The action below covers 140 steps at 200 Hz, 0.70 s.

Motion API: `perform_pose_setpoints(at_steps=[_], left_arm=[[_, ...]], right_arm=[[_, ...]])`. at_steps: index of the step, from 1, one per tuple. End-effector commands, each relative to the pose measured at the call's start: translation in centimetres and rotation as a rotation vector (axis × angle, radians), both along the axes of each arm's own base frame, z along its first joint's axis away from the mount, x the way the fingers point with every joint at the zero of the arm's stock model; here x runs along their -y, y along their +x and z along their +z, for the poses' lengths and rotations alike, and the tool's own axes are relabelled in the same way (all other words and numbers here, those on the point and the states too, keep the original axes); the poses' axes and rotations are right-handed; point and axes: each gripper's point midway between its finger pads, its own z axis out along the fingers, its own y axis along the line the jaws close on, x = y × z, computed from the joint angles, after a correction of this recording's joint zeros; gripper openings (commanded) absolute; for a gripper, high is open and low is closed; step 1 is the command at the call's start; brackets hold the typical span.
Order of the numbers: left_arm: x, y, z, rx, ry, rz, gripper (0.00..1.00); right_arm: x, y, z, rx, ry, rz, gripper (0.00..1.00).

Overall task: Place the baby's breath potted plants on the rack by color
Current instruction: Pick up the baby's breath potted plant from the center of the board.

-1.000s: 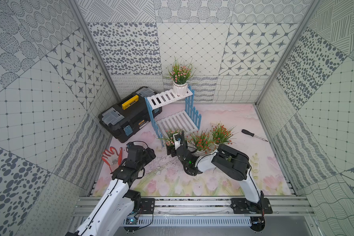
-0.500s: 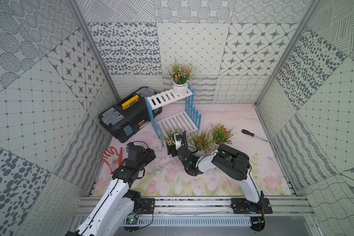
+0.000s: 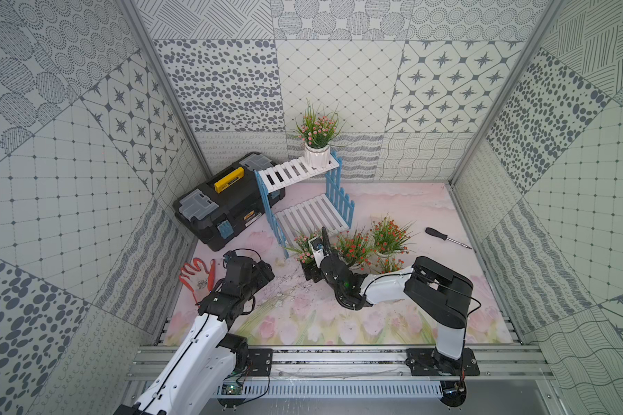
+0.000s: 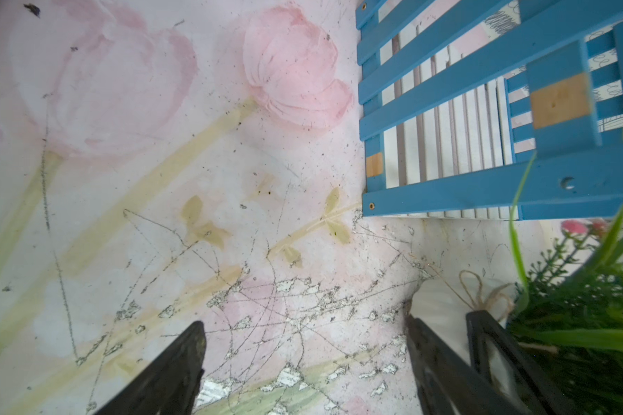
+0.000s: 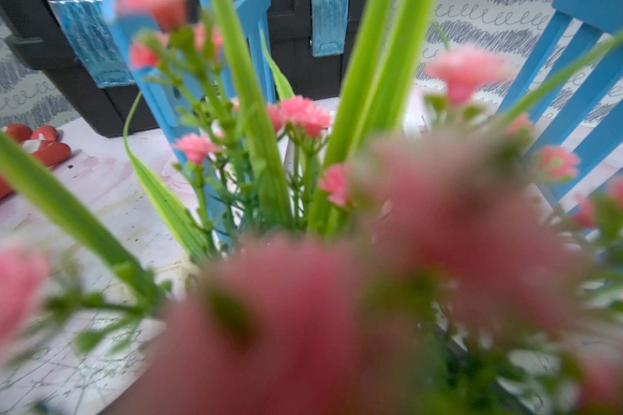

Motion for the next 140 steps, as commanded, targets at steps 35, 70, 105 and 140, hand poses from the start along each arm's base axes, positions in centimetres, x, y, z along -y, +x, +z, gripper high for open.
perform_pose_setpoints(at_steps=[35, 70, 105, 140], left_arm=[[0.4, 0.5, 0.5, 0.027, -0.018, -0.009, 0.87], [0.5, 0.5, 0.7, 0.029, -0.017, -0.014, 0.87], [0.5, 0.5, 0.8, 0.033, -0.02, -0.015, 0.87], [0.5, 0.5, 0.8, 0.035, -0.019, -0.017, 0.87]], right_arm=[[-1.3, -1.5, 9.8, 0.057, 0.139, 0.14, 0.69], [-1.9, -2.1, 14.9, 0.09, 0.184, 0.196, 0.69], [-2.3, -1.6, 19.7, 0.118, 0.234, 0.249, 0.7], [-3.0, -0.3, 24.0, 0.173, 0.264, 0.281, 0.7]])
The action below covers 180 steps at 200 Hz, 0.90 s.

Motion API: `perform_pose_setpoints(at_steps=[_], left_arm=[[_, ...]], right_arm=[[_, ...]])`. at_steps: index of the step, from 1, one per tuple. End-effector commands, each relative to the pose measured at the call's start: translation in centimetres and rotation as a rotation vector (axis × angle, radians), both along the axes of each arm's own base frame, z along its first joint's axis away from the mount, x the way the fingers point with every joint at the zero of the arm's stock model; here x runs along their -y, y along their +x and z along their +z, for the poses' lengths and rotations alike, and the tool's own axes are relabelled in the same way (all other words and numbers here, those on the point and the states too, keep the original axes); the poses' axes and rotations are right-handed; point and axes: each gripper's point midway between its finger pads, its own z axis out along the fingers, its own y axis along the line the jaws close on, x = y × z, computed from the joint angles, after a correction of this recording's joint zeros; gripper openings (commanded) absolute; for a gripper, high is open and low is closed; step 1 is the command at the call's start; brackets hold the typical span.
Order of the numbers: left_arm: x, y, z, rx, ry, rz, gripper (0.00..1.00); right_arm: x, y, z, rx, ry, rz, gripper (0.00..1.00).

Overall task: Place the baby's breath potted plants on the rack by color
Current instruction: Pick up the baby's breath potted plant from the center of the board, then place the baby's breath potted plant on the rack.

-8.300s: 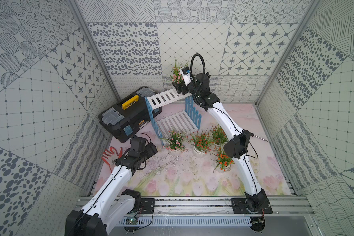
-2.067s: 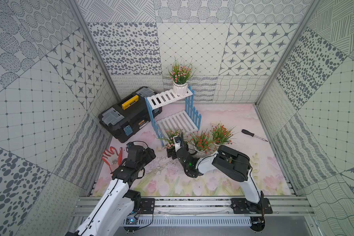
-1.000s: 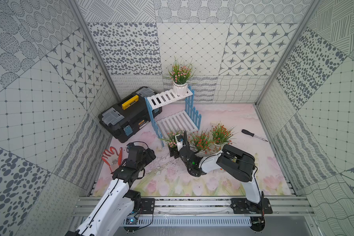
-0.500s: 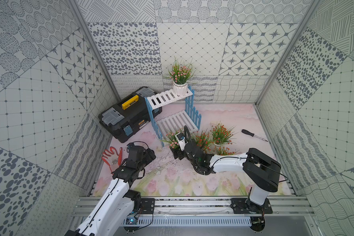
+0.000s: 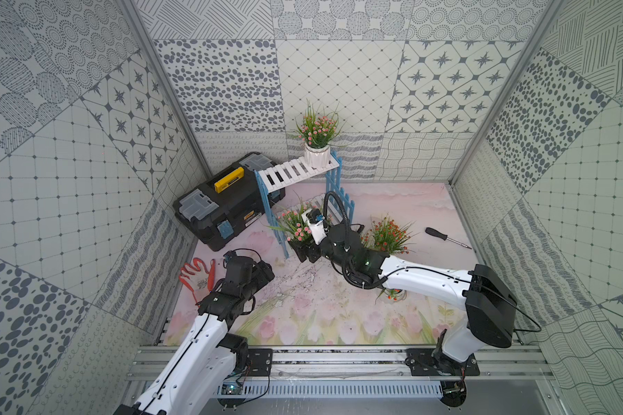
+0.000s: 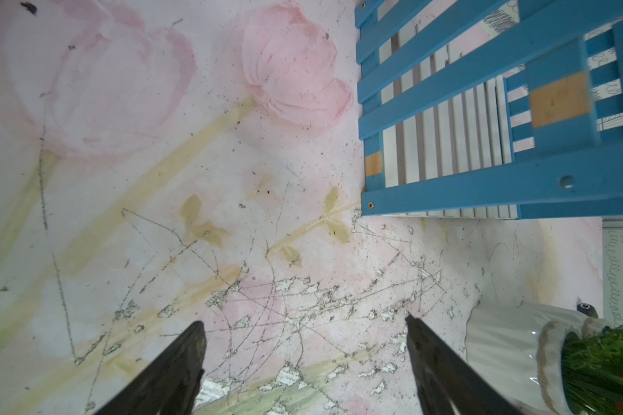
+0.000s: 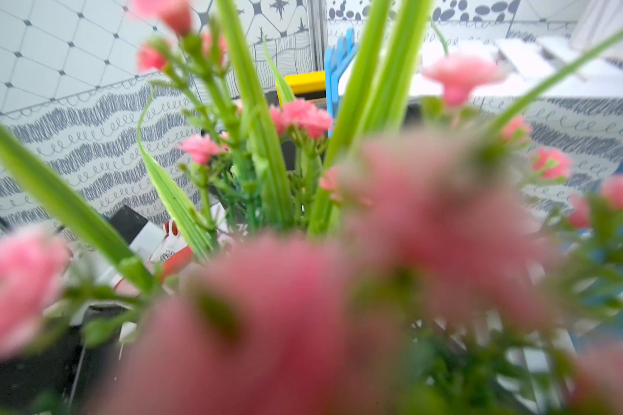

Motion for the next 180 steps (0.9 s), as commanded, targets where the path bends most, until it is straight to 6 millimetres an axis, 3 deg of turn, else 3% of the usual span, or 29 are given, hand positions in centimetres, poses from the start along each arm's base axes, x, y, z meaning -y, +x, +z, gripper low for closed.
perform_pose_setpoints(at_steps=[1, 67, 119, 180], left_arm=[[0.5, 0.5, 0.8, 0.035, -0.017, -0.014, 0.87], [0.6, 0.5, 0.9, 0.036, -0.022, -0.02, 0.87], [0.6, 0.4, 0.9, 0.039, -0.024, -0.024, 0.87], [0.7, 0.3, 0.8, 0.04, -0.028, -0.024, 0.87]], right_arm=[[-0.4, 0.5, 7.6, 0.116, 0.128, 0.047, 0.7], [-2.1, 5.5, 12.7, 0.17, 0.183, 0.065, 0.7], [-4.4, 9.4, 14.3, 0.209, 0.186, 0.088, 0.7], [-6.3, 11.9, 15.9, 0.271, 0.185, 0.11, 0.7]])
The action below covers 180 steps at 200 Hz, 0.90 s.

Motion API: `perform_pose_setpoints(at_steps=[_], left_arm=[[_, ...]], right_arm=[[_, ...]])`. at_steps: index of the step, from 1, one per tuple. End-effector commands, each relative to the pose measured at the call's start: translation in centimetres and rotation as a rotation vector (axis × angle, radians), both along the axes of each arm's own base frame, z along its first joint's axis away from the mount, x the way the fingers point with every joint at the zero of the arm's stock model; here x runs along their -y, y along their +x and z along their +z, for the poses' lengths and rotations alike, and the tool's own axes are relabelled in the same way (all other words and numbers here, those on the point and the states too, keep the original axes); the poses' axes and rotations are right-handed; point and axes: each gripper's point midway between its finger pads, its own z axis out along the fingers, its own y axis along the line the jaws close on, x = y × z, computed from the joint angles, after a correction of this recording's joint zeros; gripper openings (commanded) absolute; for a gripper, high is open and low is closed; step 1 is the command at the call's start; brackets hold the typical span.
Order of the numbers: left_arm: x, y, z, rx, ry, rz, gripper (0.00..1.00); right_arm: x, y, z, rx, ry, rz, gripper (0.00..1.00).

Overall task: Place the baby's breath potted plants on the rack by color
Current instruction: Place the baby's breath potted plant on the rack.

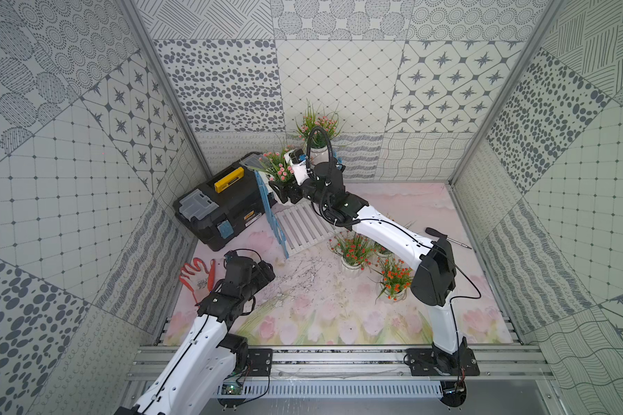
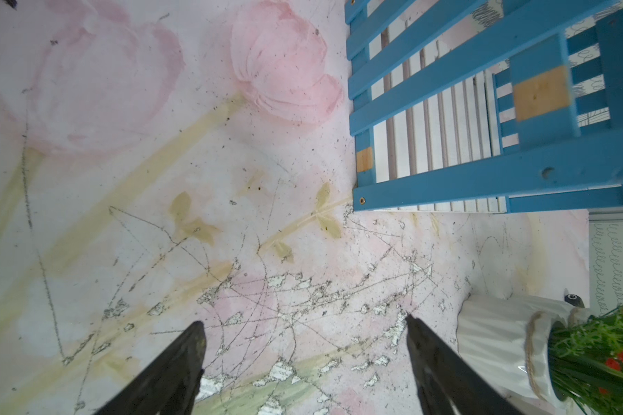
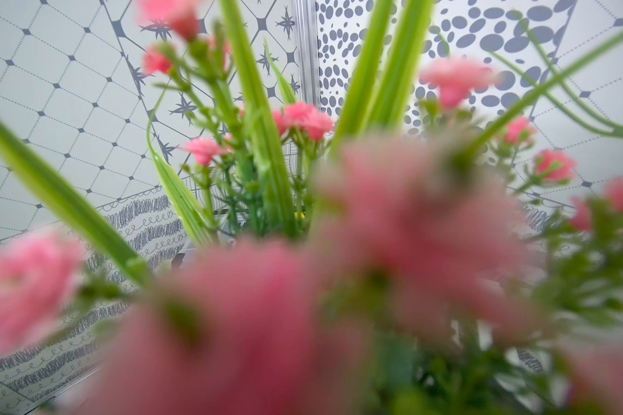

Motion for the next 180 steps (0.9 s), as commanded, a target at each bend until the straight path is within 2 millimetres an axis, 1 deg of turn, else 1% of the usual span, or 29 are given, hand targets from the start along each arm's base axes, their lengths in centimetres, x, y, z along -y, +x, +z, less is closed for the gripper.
perform_pose_setpoints(at_steps=[1, 53, 80, 128, 148, 180], left_arm=[[0.3, 0.4, 0.5, 0.029, -0.013, -0.007, 0.87], [0.3, 0.3, 0.3, 0.027, -0.016, -0.008, 0.88], [0.4, 0.4, 0.3, 0.03, -0.022, -0.006, 0.88], [0.4, 0.4, 0.1, 0.031, -0.025, -0.005, 0.88], [0.4, 0.4, 0.1, 0.031, -0.024, -0.004, 0.88], [0.3, 0.6, 0.3, 0.034, -0.023, -0.002, 0.88]], right_arm=[[-0.1, -0.3, 5.8, 0.139, 0.097, 0.03, 0.7], [-0.2, 2.0, 7.1, 0.188, 0.119, 0.025, 0.7], [-0.4, 3.0, 7.1, 0.226, 0.129, 0.026, 0.71], [-0.3, 5.5, 7.3, 0.291, 0.164, 0.003, 0.71], [-0.3, 6.5, 7.0, 0.285, 0.17, -0.008, 0.71], [0.0, 7.2, 6.7, 0.278, 0.176, -0.019, 0.73]])
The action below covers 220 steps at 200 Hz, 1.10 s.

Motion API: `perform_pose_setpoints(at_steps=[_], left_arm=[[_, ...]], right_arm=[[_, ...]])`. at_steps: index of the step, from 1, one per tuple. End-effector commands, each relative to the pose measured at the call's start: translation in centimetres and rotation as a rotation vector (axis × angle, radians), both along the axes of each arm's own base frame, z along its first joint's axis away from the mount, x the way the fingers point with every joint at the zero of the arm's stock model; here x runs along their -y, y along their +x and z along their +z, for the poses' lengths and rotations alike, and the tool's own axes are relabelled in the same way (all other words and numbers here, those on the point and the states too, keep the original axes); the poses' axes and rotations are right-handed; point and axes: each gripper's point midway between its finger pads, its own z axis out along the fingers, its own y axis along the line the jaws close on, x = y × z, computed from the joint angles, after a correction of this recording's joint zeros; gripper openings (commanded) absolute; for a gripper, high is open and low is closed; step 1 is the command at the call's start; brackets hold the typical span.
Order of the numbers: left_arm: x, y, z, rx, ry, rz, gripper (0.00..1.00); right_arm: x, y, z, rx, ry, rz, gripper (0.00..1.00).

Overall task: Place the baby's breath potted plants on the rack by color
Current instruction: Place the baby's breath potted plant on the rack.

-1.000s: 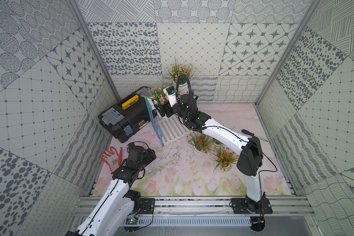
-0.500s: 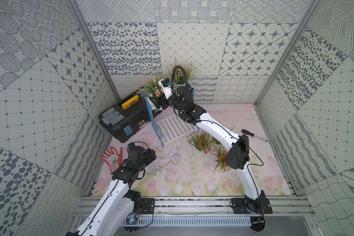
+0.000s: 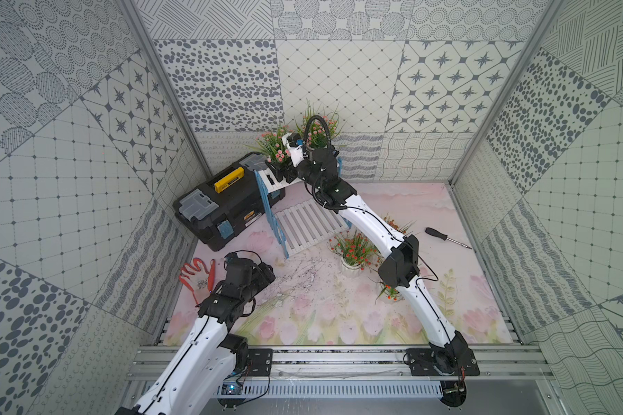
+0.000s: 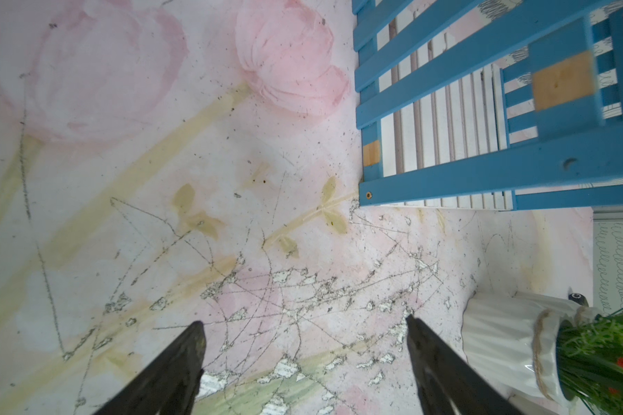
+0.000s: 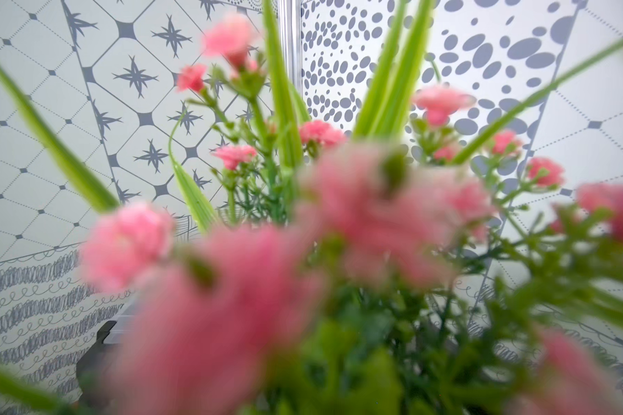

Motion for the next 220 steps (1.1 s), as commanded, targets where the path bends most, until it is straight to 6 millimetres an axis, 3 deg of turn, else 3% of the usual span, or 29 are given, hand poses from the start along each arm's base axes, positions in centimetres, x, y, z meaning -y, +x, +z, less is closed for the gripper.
perform_pose_setpoints(at_steps=[1, 65, 117, 220], left_arm=[[0.3, 0.9, 1.0, 0.049, -0.02, -0.002, 0.88], [0.5, 1.2, 0.8, 0.039, -0.018, -0.006, 0.88], [0.4, 1.3, 0.6, 0.034, -0.012, -0.002, 0.88], [0.1, 1.2, 0.3, 0.028, 0.001, 0.008, 0.88]], right_arm=[[1.2, -0.5, 4.5, 0.104, 0.086, -0.008, 0.73], [1.7, 0.3, 3.7, 0.089, 0.076, -0.009, 0.79], [2.0, 0.7, 3.4, 0.093, 0.078, -0.006, 0.98], [1.8, 0.0, 3.1, 0.053, 0.072, 0.073, 0.98]])
